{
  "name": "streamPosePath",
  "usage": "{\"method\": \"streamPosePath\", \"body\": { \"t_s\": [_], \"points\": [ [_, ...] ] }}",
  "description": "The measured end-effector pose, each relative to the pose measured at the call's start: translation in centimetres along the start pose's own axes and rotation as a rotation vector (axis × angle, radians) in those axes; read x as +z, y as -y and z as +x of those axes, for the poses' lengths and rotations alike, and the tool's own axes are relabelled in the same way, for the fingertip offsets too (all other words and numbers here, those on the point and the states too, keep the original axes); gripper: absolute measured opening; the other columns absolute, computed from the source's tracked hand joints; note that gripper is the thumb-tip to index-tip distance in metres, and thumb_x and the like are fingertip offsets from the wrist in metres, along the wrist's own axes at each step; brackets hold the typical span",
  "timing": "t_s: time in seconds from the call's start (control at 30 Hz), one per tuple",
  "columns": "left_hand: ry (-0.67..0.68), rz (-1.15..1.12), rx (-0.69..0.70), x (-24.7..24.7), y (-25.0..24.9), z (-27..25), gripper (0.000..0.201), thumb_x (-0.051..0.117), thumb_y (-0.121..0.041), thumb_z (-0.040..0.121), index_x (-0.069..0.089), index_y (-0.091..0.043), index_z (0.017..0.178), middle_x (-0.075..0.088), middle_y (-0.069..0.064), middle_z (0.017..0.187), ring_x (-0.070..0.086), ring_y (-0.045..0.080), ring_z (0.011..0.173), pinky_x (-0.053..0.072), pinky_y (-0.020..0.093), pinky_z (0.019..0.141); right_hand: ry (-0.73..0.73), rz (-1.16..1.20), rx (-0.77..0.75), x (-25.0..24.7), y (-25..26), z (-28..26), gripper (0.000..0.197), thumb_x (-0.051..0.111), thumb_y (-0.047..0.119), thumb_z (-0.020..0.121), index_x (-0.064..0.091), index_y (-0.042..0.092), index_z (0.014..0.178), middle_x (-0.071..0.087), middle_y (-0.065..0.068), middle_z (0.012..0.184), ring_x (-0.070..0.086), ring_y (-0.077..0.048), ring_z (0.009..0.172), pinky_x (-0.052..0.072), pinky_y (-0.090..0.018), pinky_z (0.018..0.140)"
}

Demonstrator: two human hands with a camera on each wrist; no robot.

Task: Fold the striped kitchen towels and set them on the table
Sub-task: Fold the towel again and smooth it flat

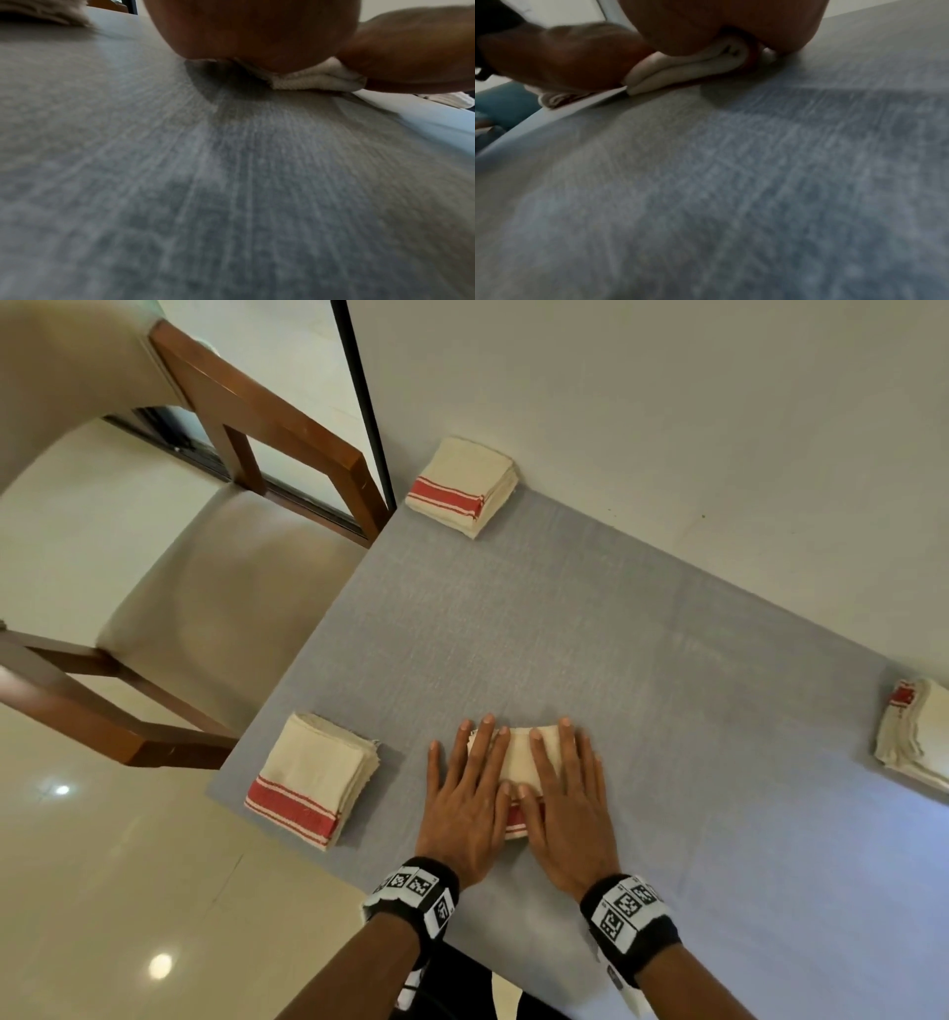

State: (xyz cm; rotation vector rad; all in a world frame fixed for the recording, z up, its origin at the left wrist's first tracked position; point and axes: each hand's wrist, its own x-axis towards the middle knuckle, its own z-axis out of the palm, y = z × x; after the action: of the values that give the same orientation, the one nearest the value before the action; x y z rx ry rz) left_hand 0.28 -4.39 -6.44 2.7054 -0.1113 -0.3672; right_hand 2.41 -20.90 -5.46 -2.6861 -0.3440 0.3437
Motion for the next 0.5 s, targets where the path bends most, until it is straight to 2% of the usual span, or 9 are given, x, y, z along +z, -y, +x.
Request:
{"method": "streamPosePath", "body": {
  "t_s": [0.07,0.17,0.23,0.3,0.4,0.5],
  "points": [
    [-0.005,-0.006,0.004,0.0,0.1,-0.1,0.062,0.013,-0.041,0.109,-0.002,-0.019,0.166,-0.011,0.002,0.174,-0.008,0.026,0.16,0.005,0.06,0.126,-0.055,0.16,0.112,-0.6,-0.4,0.0,0.071,0.04,0.049,0.106,0.011,0.025,0.166,0.0,-0.003,0.175,0.013,-0.024,0.16,0.027,-0.041,0.125],
    [-0.008,-0.006,0.005,-0.1,0.2,0.1,0.063,0.011,-0.043,0.109,-0.001,-0.019,0.166,-0.009,0.003,0.174,-0.007,0.026,0.161,0.004,0.06,0.126,-0.126,0.408,0.255,-1.8,0.2,-0.2,0.071,0.057,0.039,0.102,0.022,0.025,0.162,0.023,0.003,0.167,0.033,-0.017,0.151,0.04,-0.037,0.118],
    [-0.011,-0.006,0.007,0.0,0.2,0.1,0.063,0.012,-0.043,0.109,-0.002,-0.019,0.166,-0.009,0.003,0.174,-0.007,0.026,0.161,0.003,0.06,0.126,-0.102,0.611,0.43,-2.8,0.9,-0.3,0.068,0.066,0.034,0.099,0.032,0.028,0.157,0.038,0.004,0.154,0.052,-0.012,0.131,0.051,-0.03,0.104],
    [-0.015,-0.008,0.017,0.1,0.1,0.2,0.063,0.013,-0.043,0.109,-0.002,-0.019,0.166,-0.008,0.003,0.174,-0.007,0.026,0.161,0.003,0.061,0.126,-0.073,0.77,0.586,-3.4,1.2,-0.4,0.058,0.072,0.031,0.096,0.045,0.028,0.147,0.053,0.004,0.142,0.062,-0.007,0.112,0.056,-0.024,0.09],
    [-0.016,-0.007,0.026,0.2,0.1,0.3,0.063,0.013,-0.043,0.11,0.0,-0.019,0.166,-0.007,0.003,0.174,-0.006,0.026,0.161,0.006,0.062,0.125,-0.002,0.998,0.733,-3.6,0.9,-0.4,0.043,0.079,0.029,0.09,0.062,0.025,0.129,0.071,0.002,0.121,0.072,-0.012,0.101,0.061,-0.033,0.086],
    [-0.006,0.003,0.024,0.1,0.1,0.1,0.064,0.017,-0.045,0.11,-0.002,-0.02,0.166,-0.01,0.002,0.174,-0.008,0.027,0.16,0.01,0.064,0.125,0.092,1.08,0.777,-3.4,0.5,-0.3,0.042,0.083,0.029,0.086,0.068,0.021,0.123,0.077,-0.002,0.11,0.075,-0.019,0.099,0.063,-0.038,0.085]
  ]
}}
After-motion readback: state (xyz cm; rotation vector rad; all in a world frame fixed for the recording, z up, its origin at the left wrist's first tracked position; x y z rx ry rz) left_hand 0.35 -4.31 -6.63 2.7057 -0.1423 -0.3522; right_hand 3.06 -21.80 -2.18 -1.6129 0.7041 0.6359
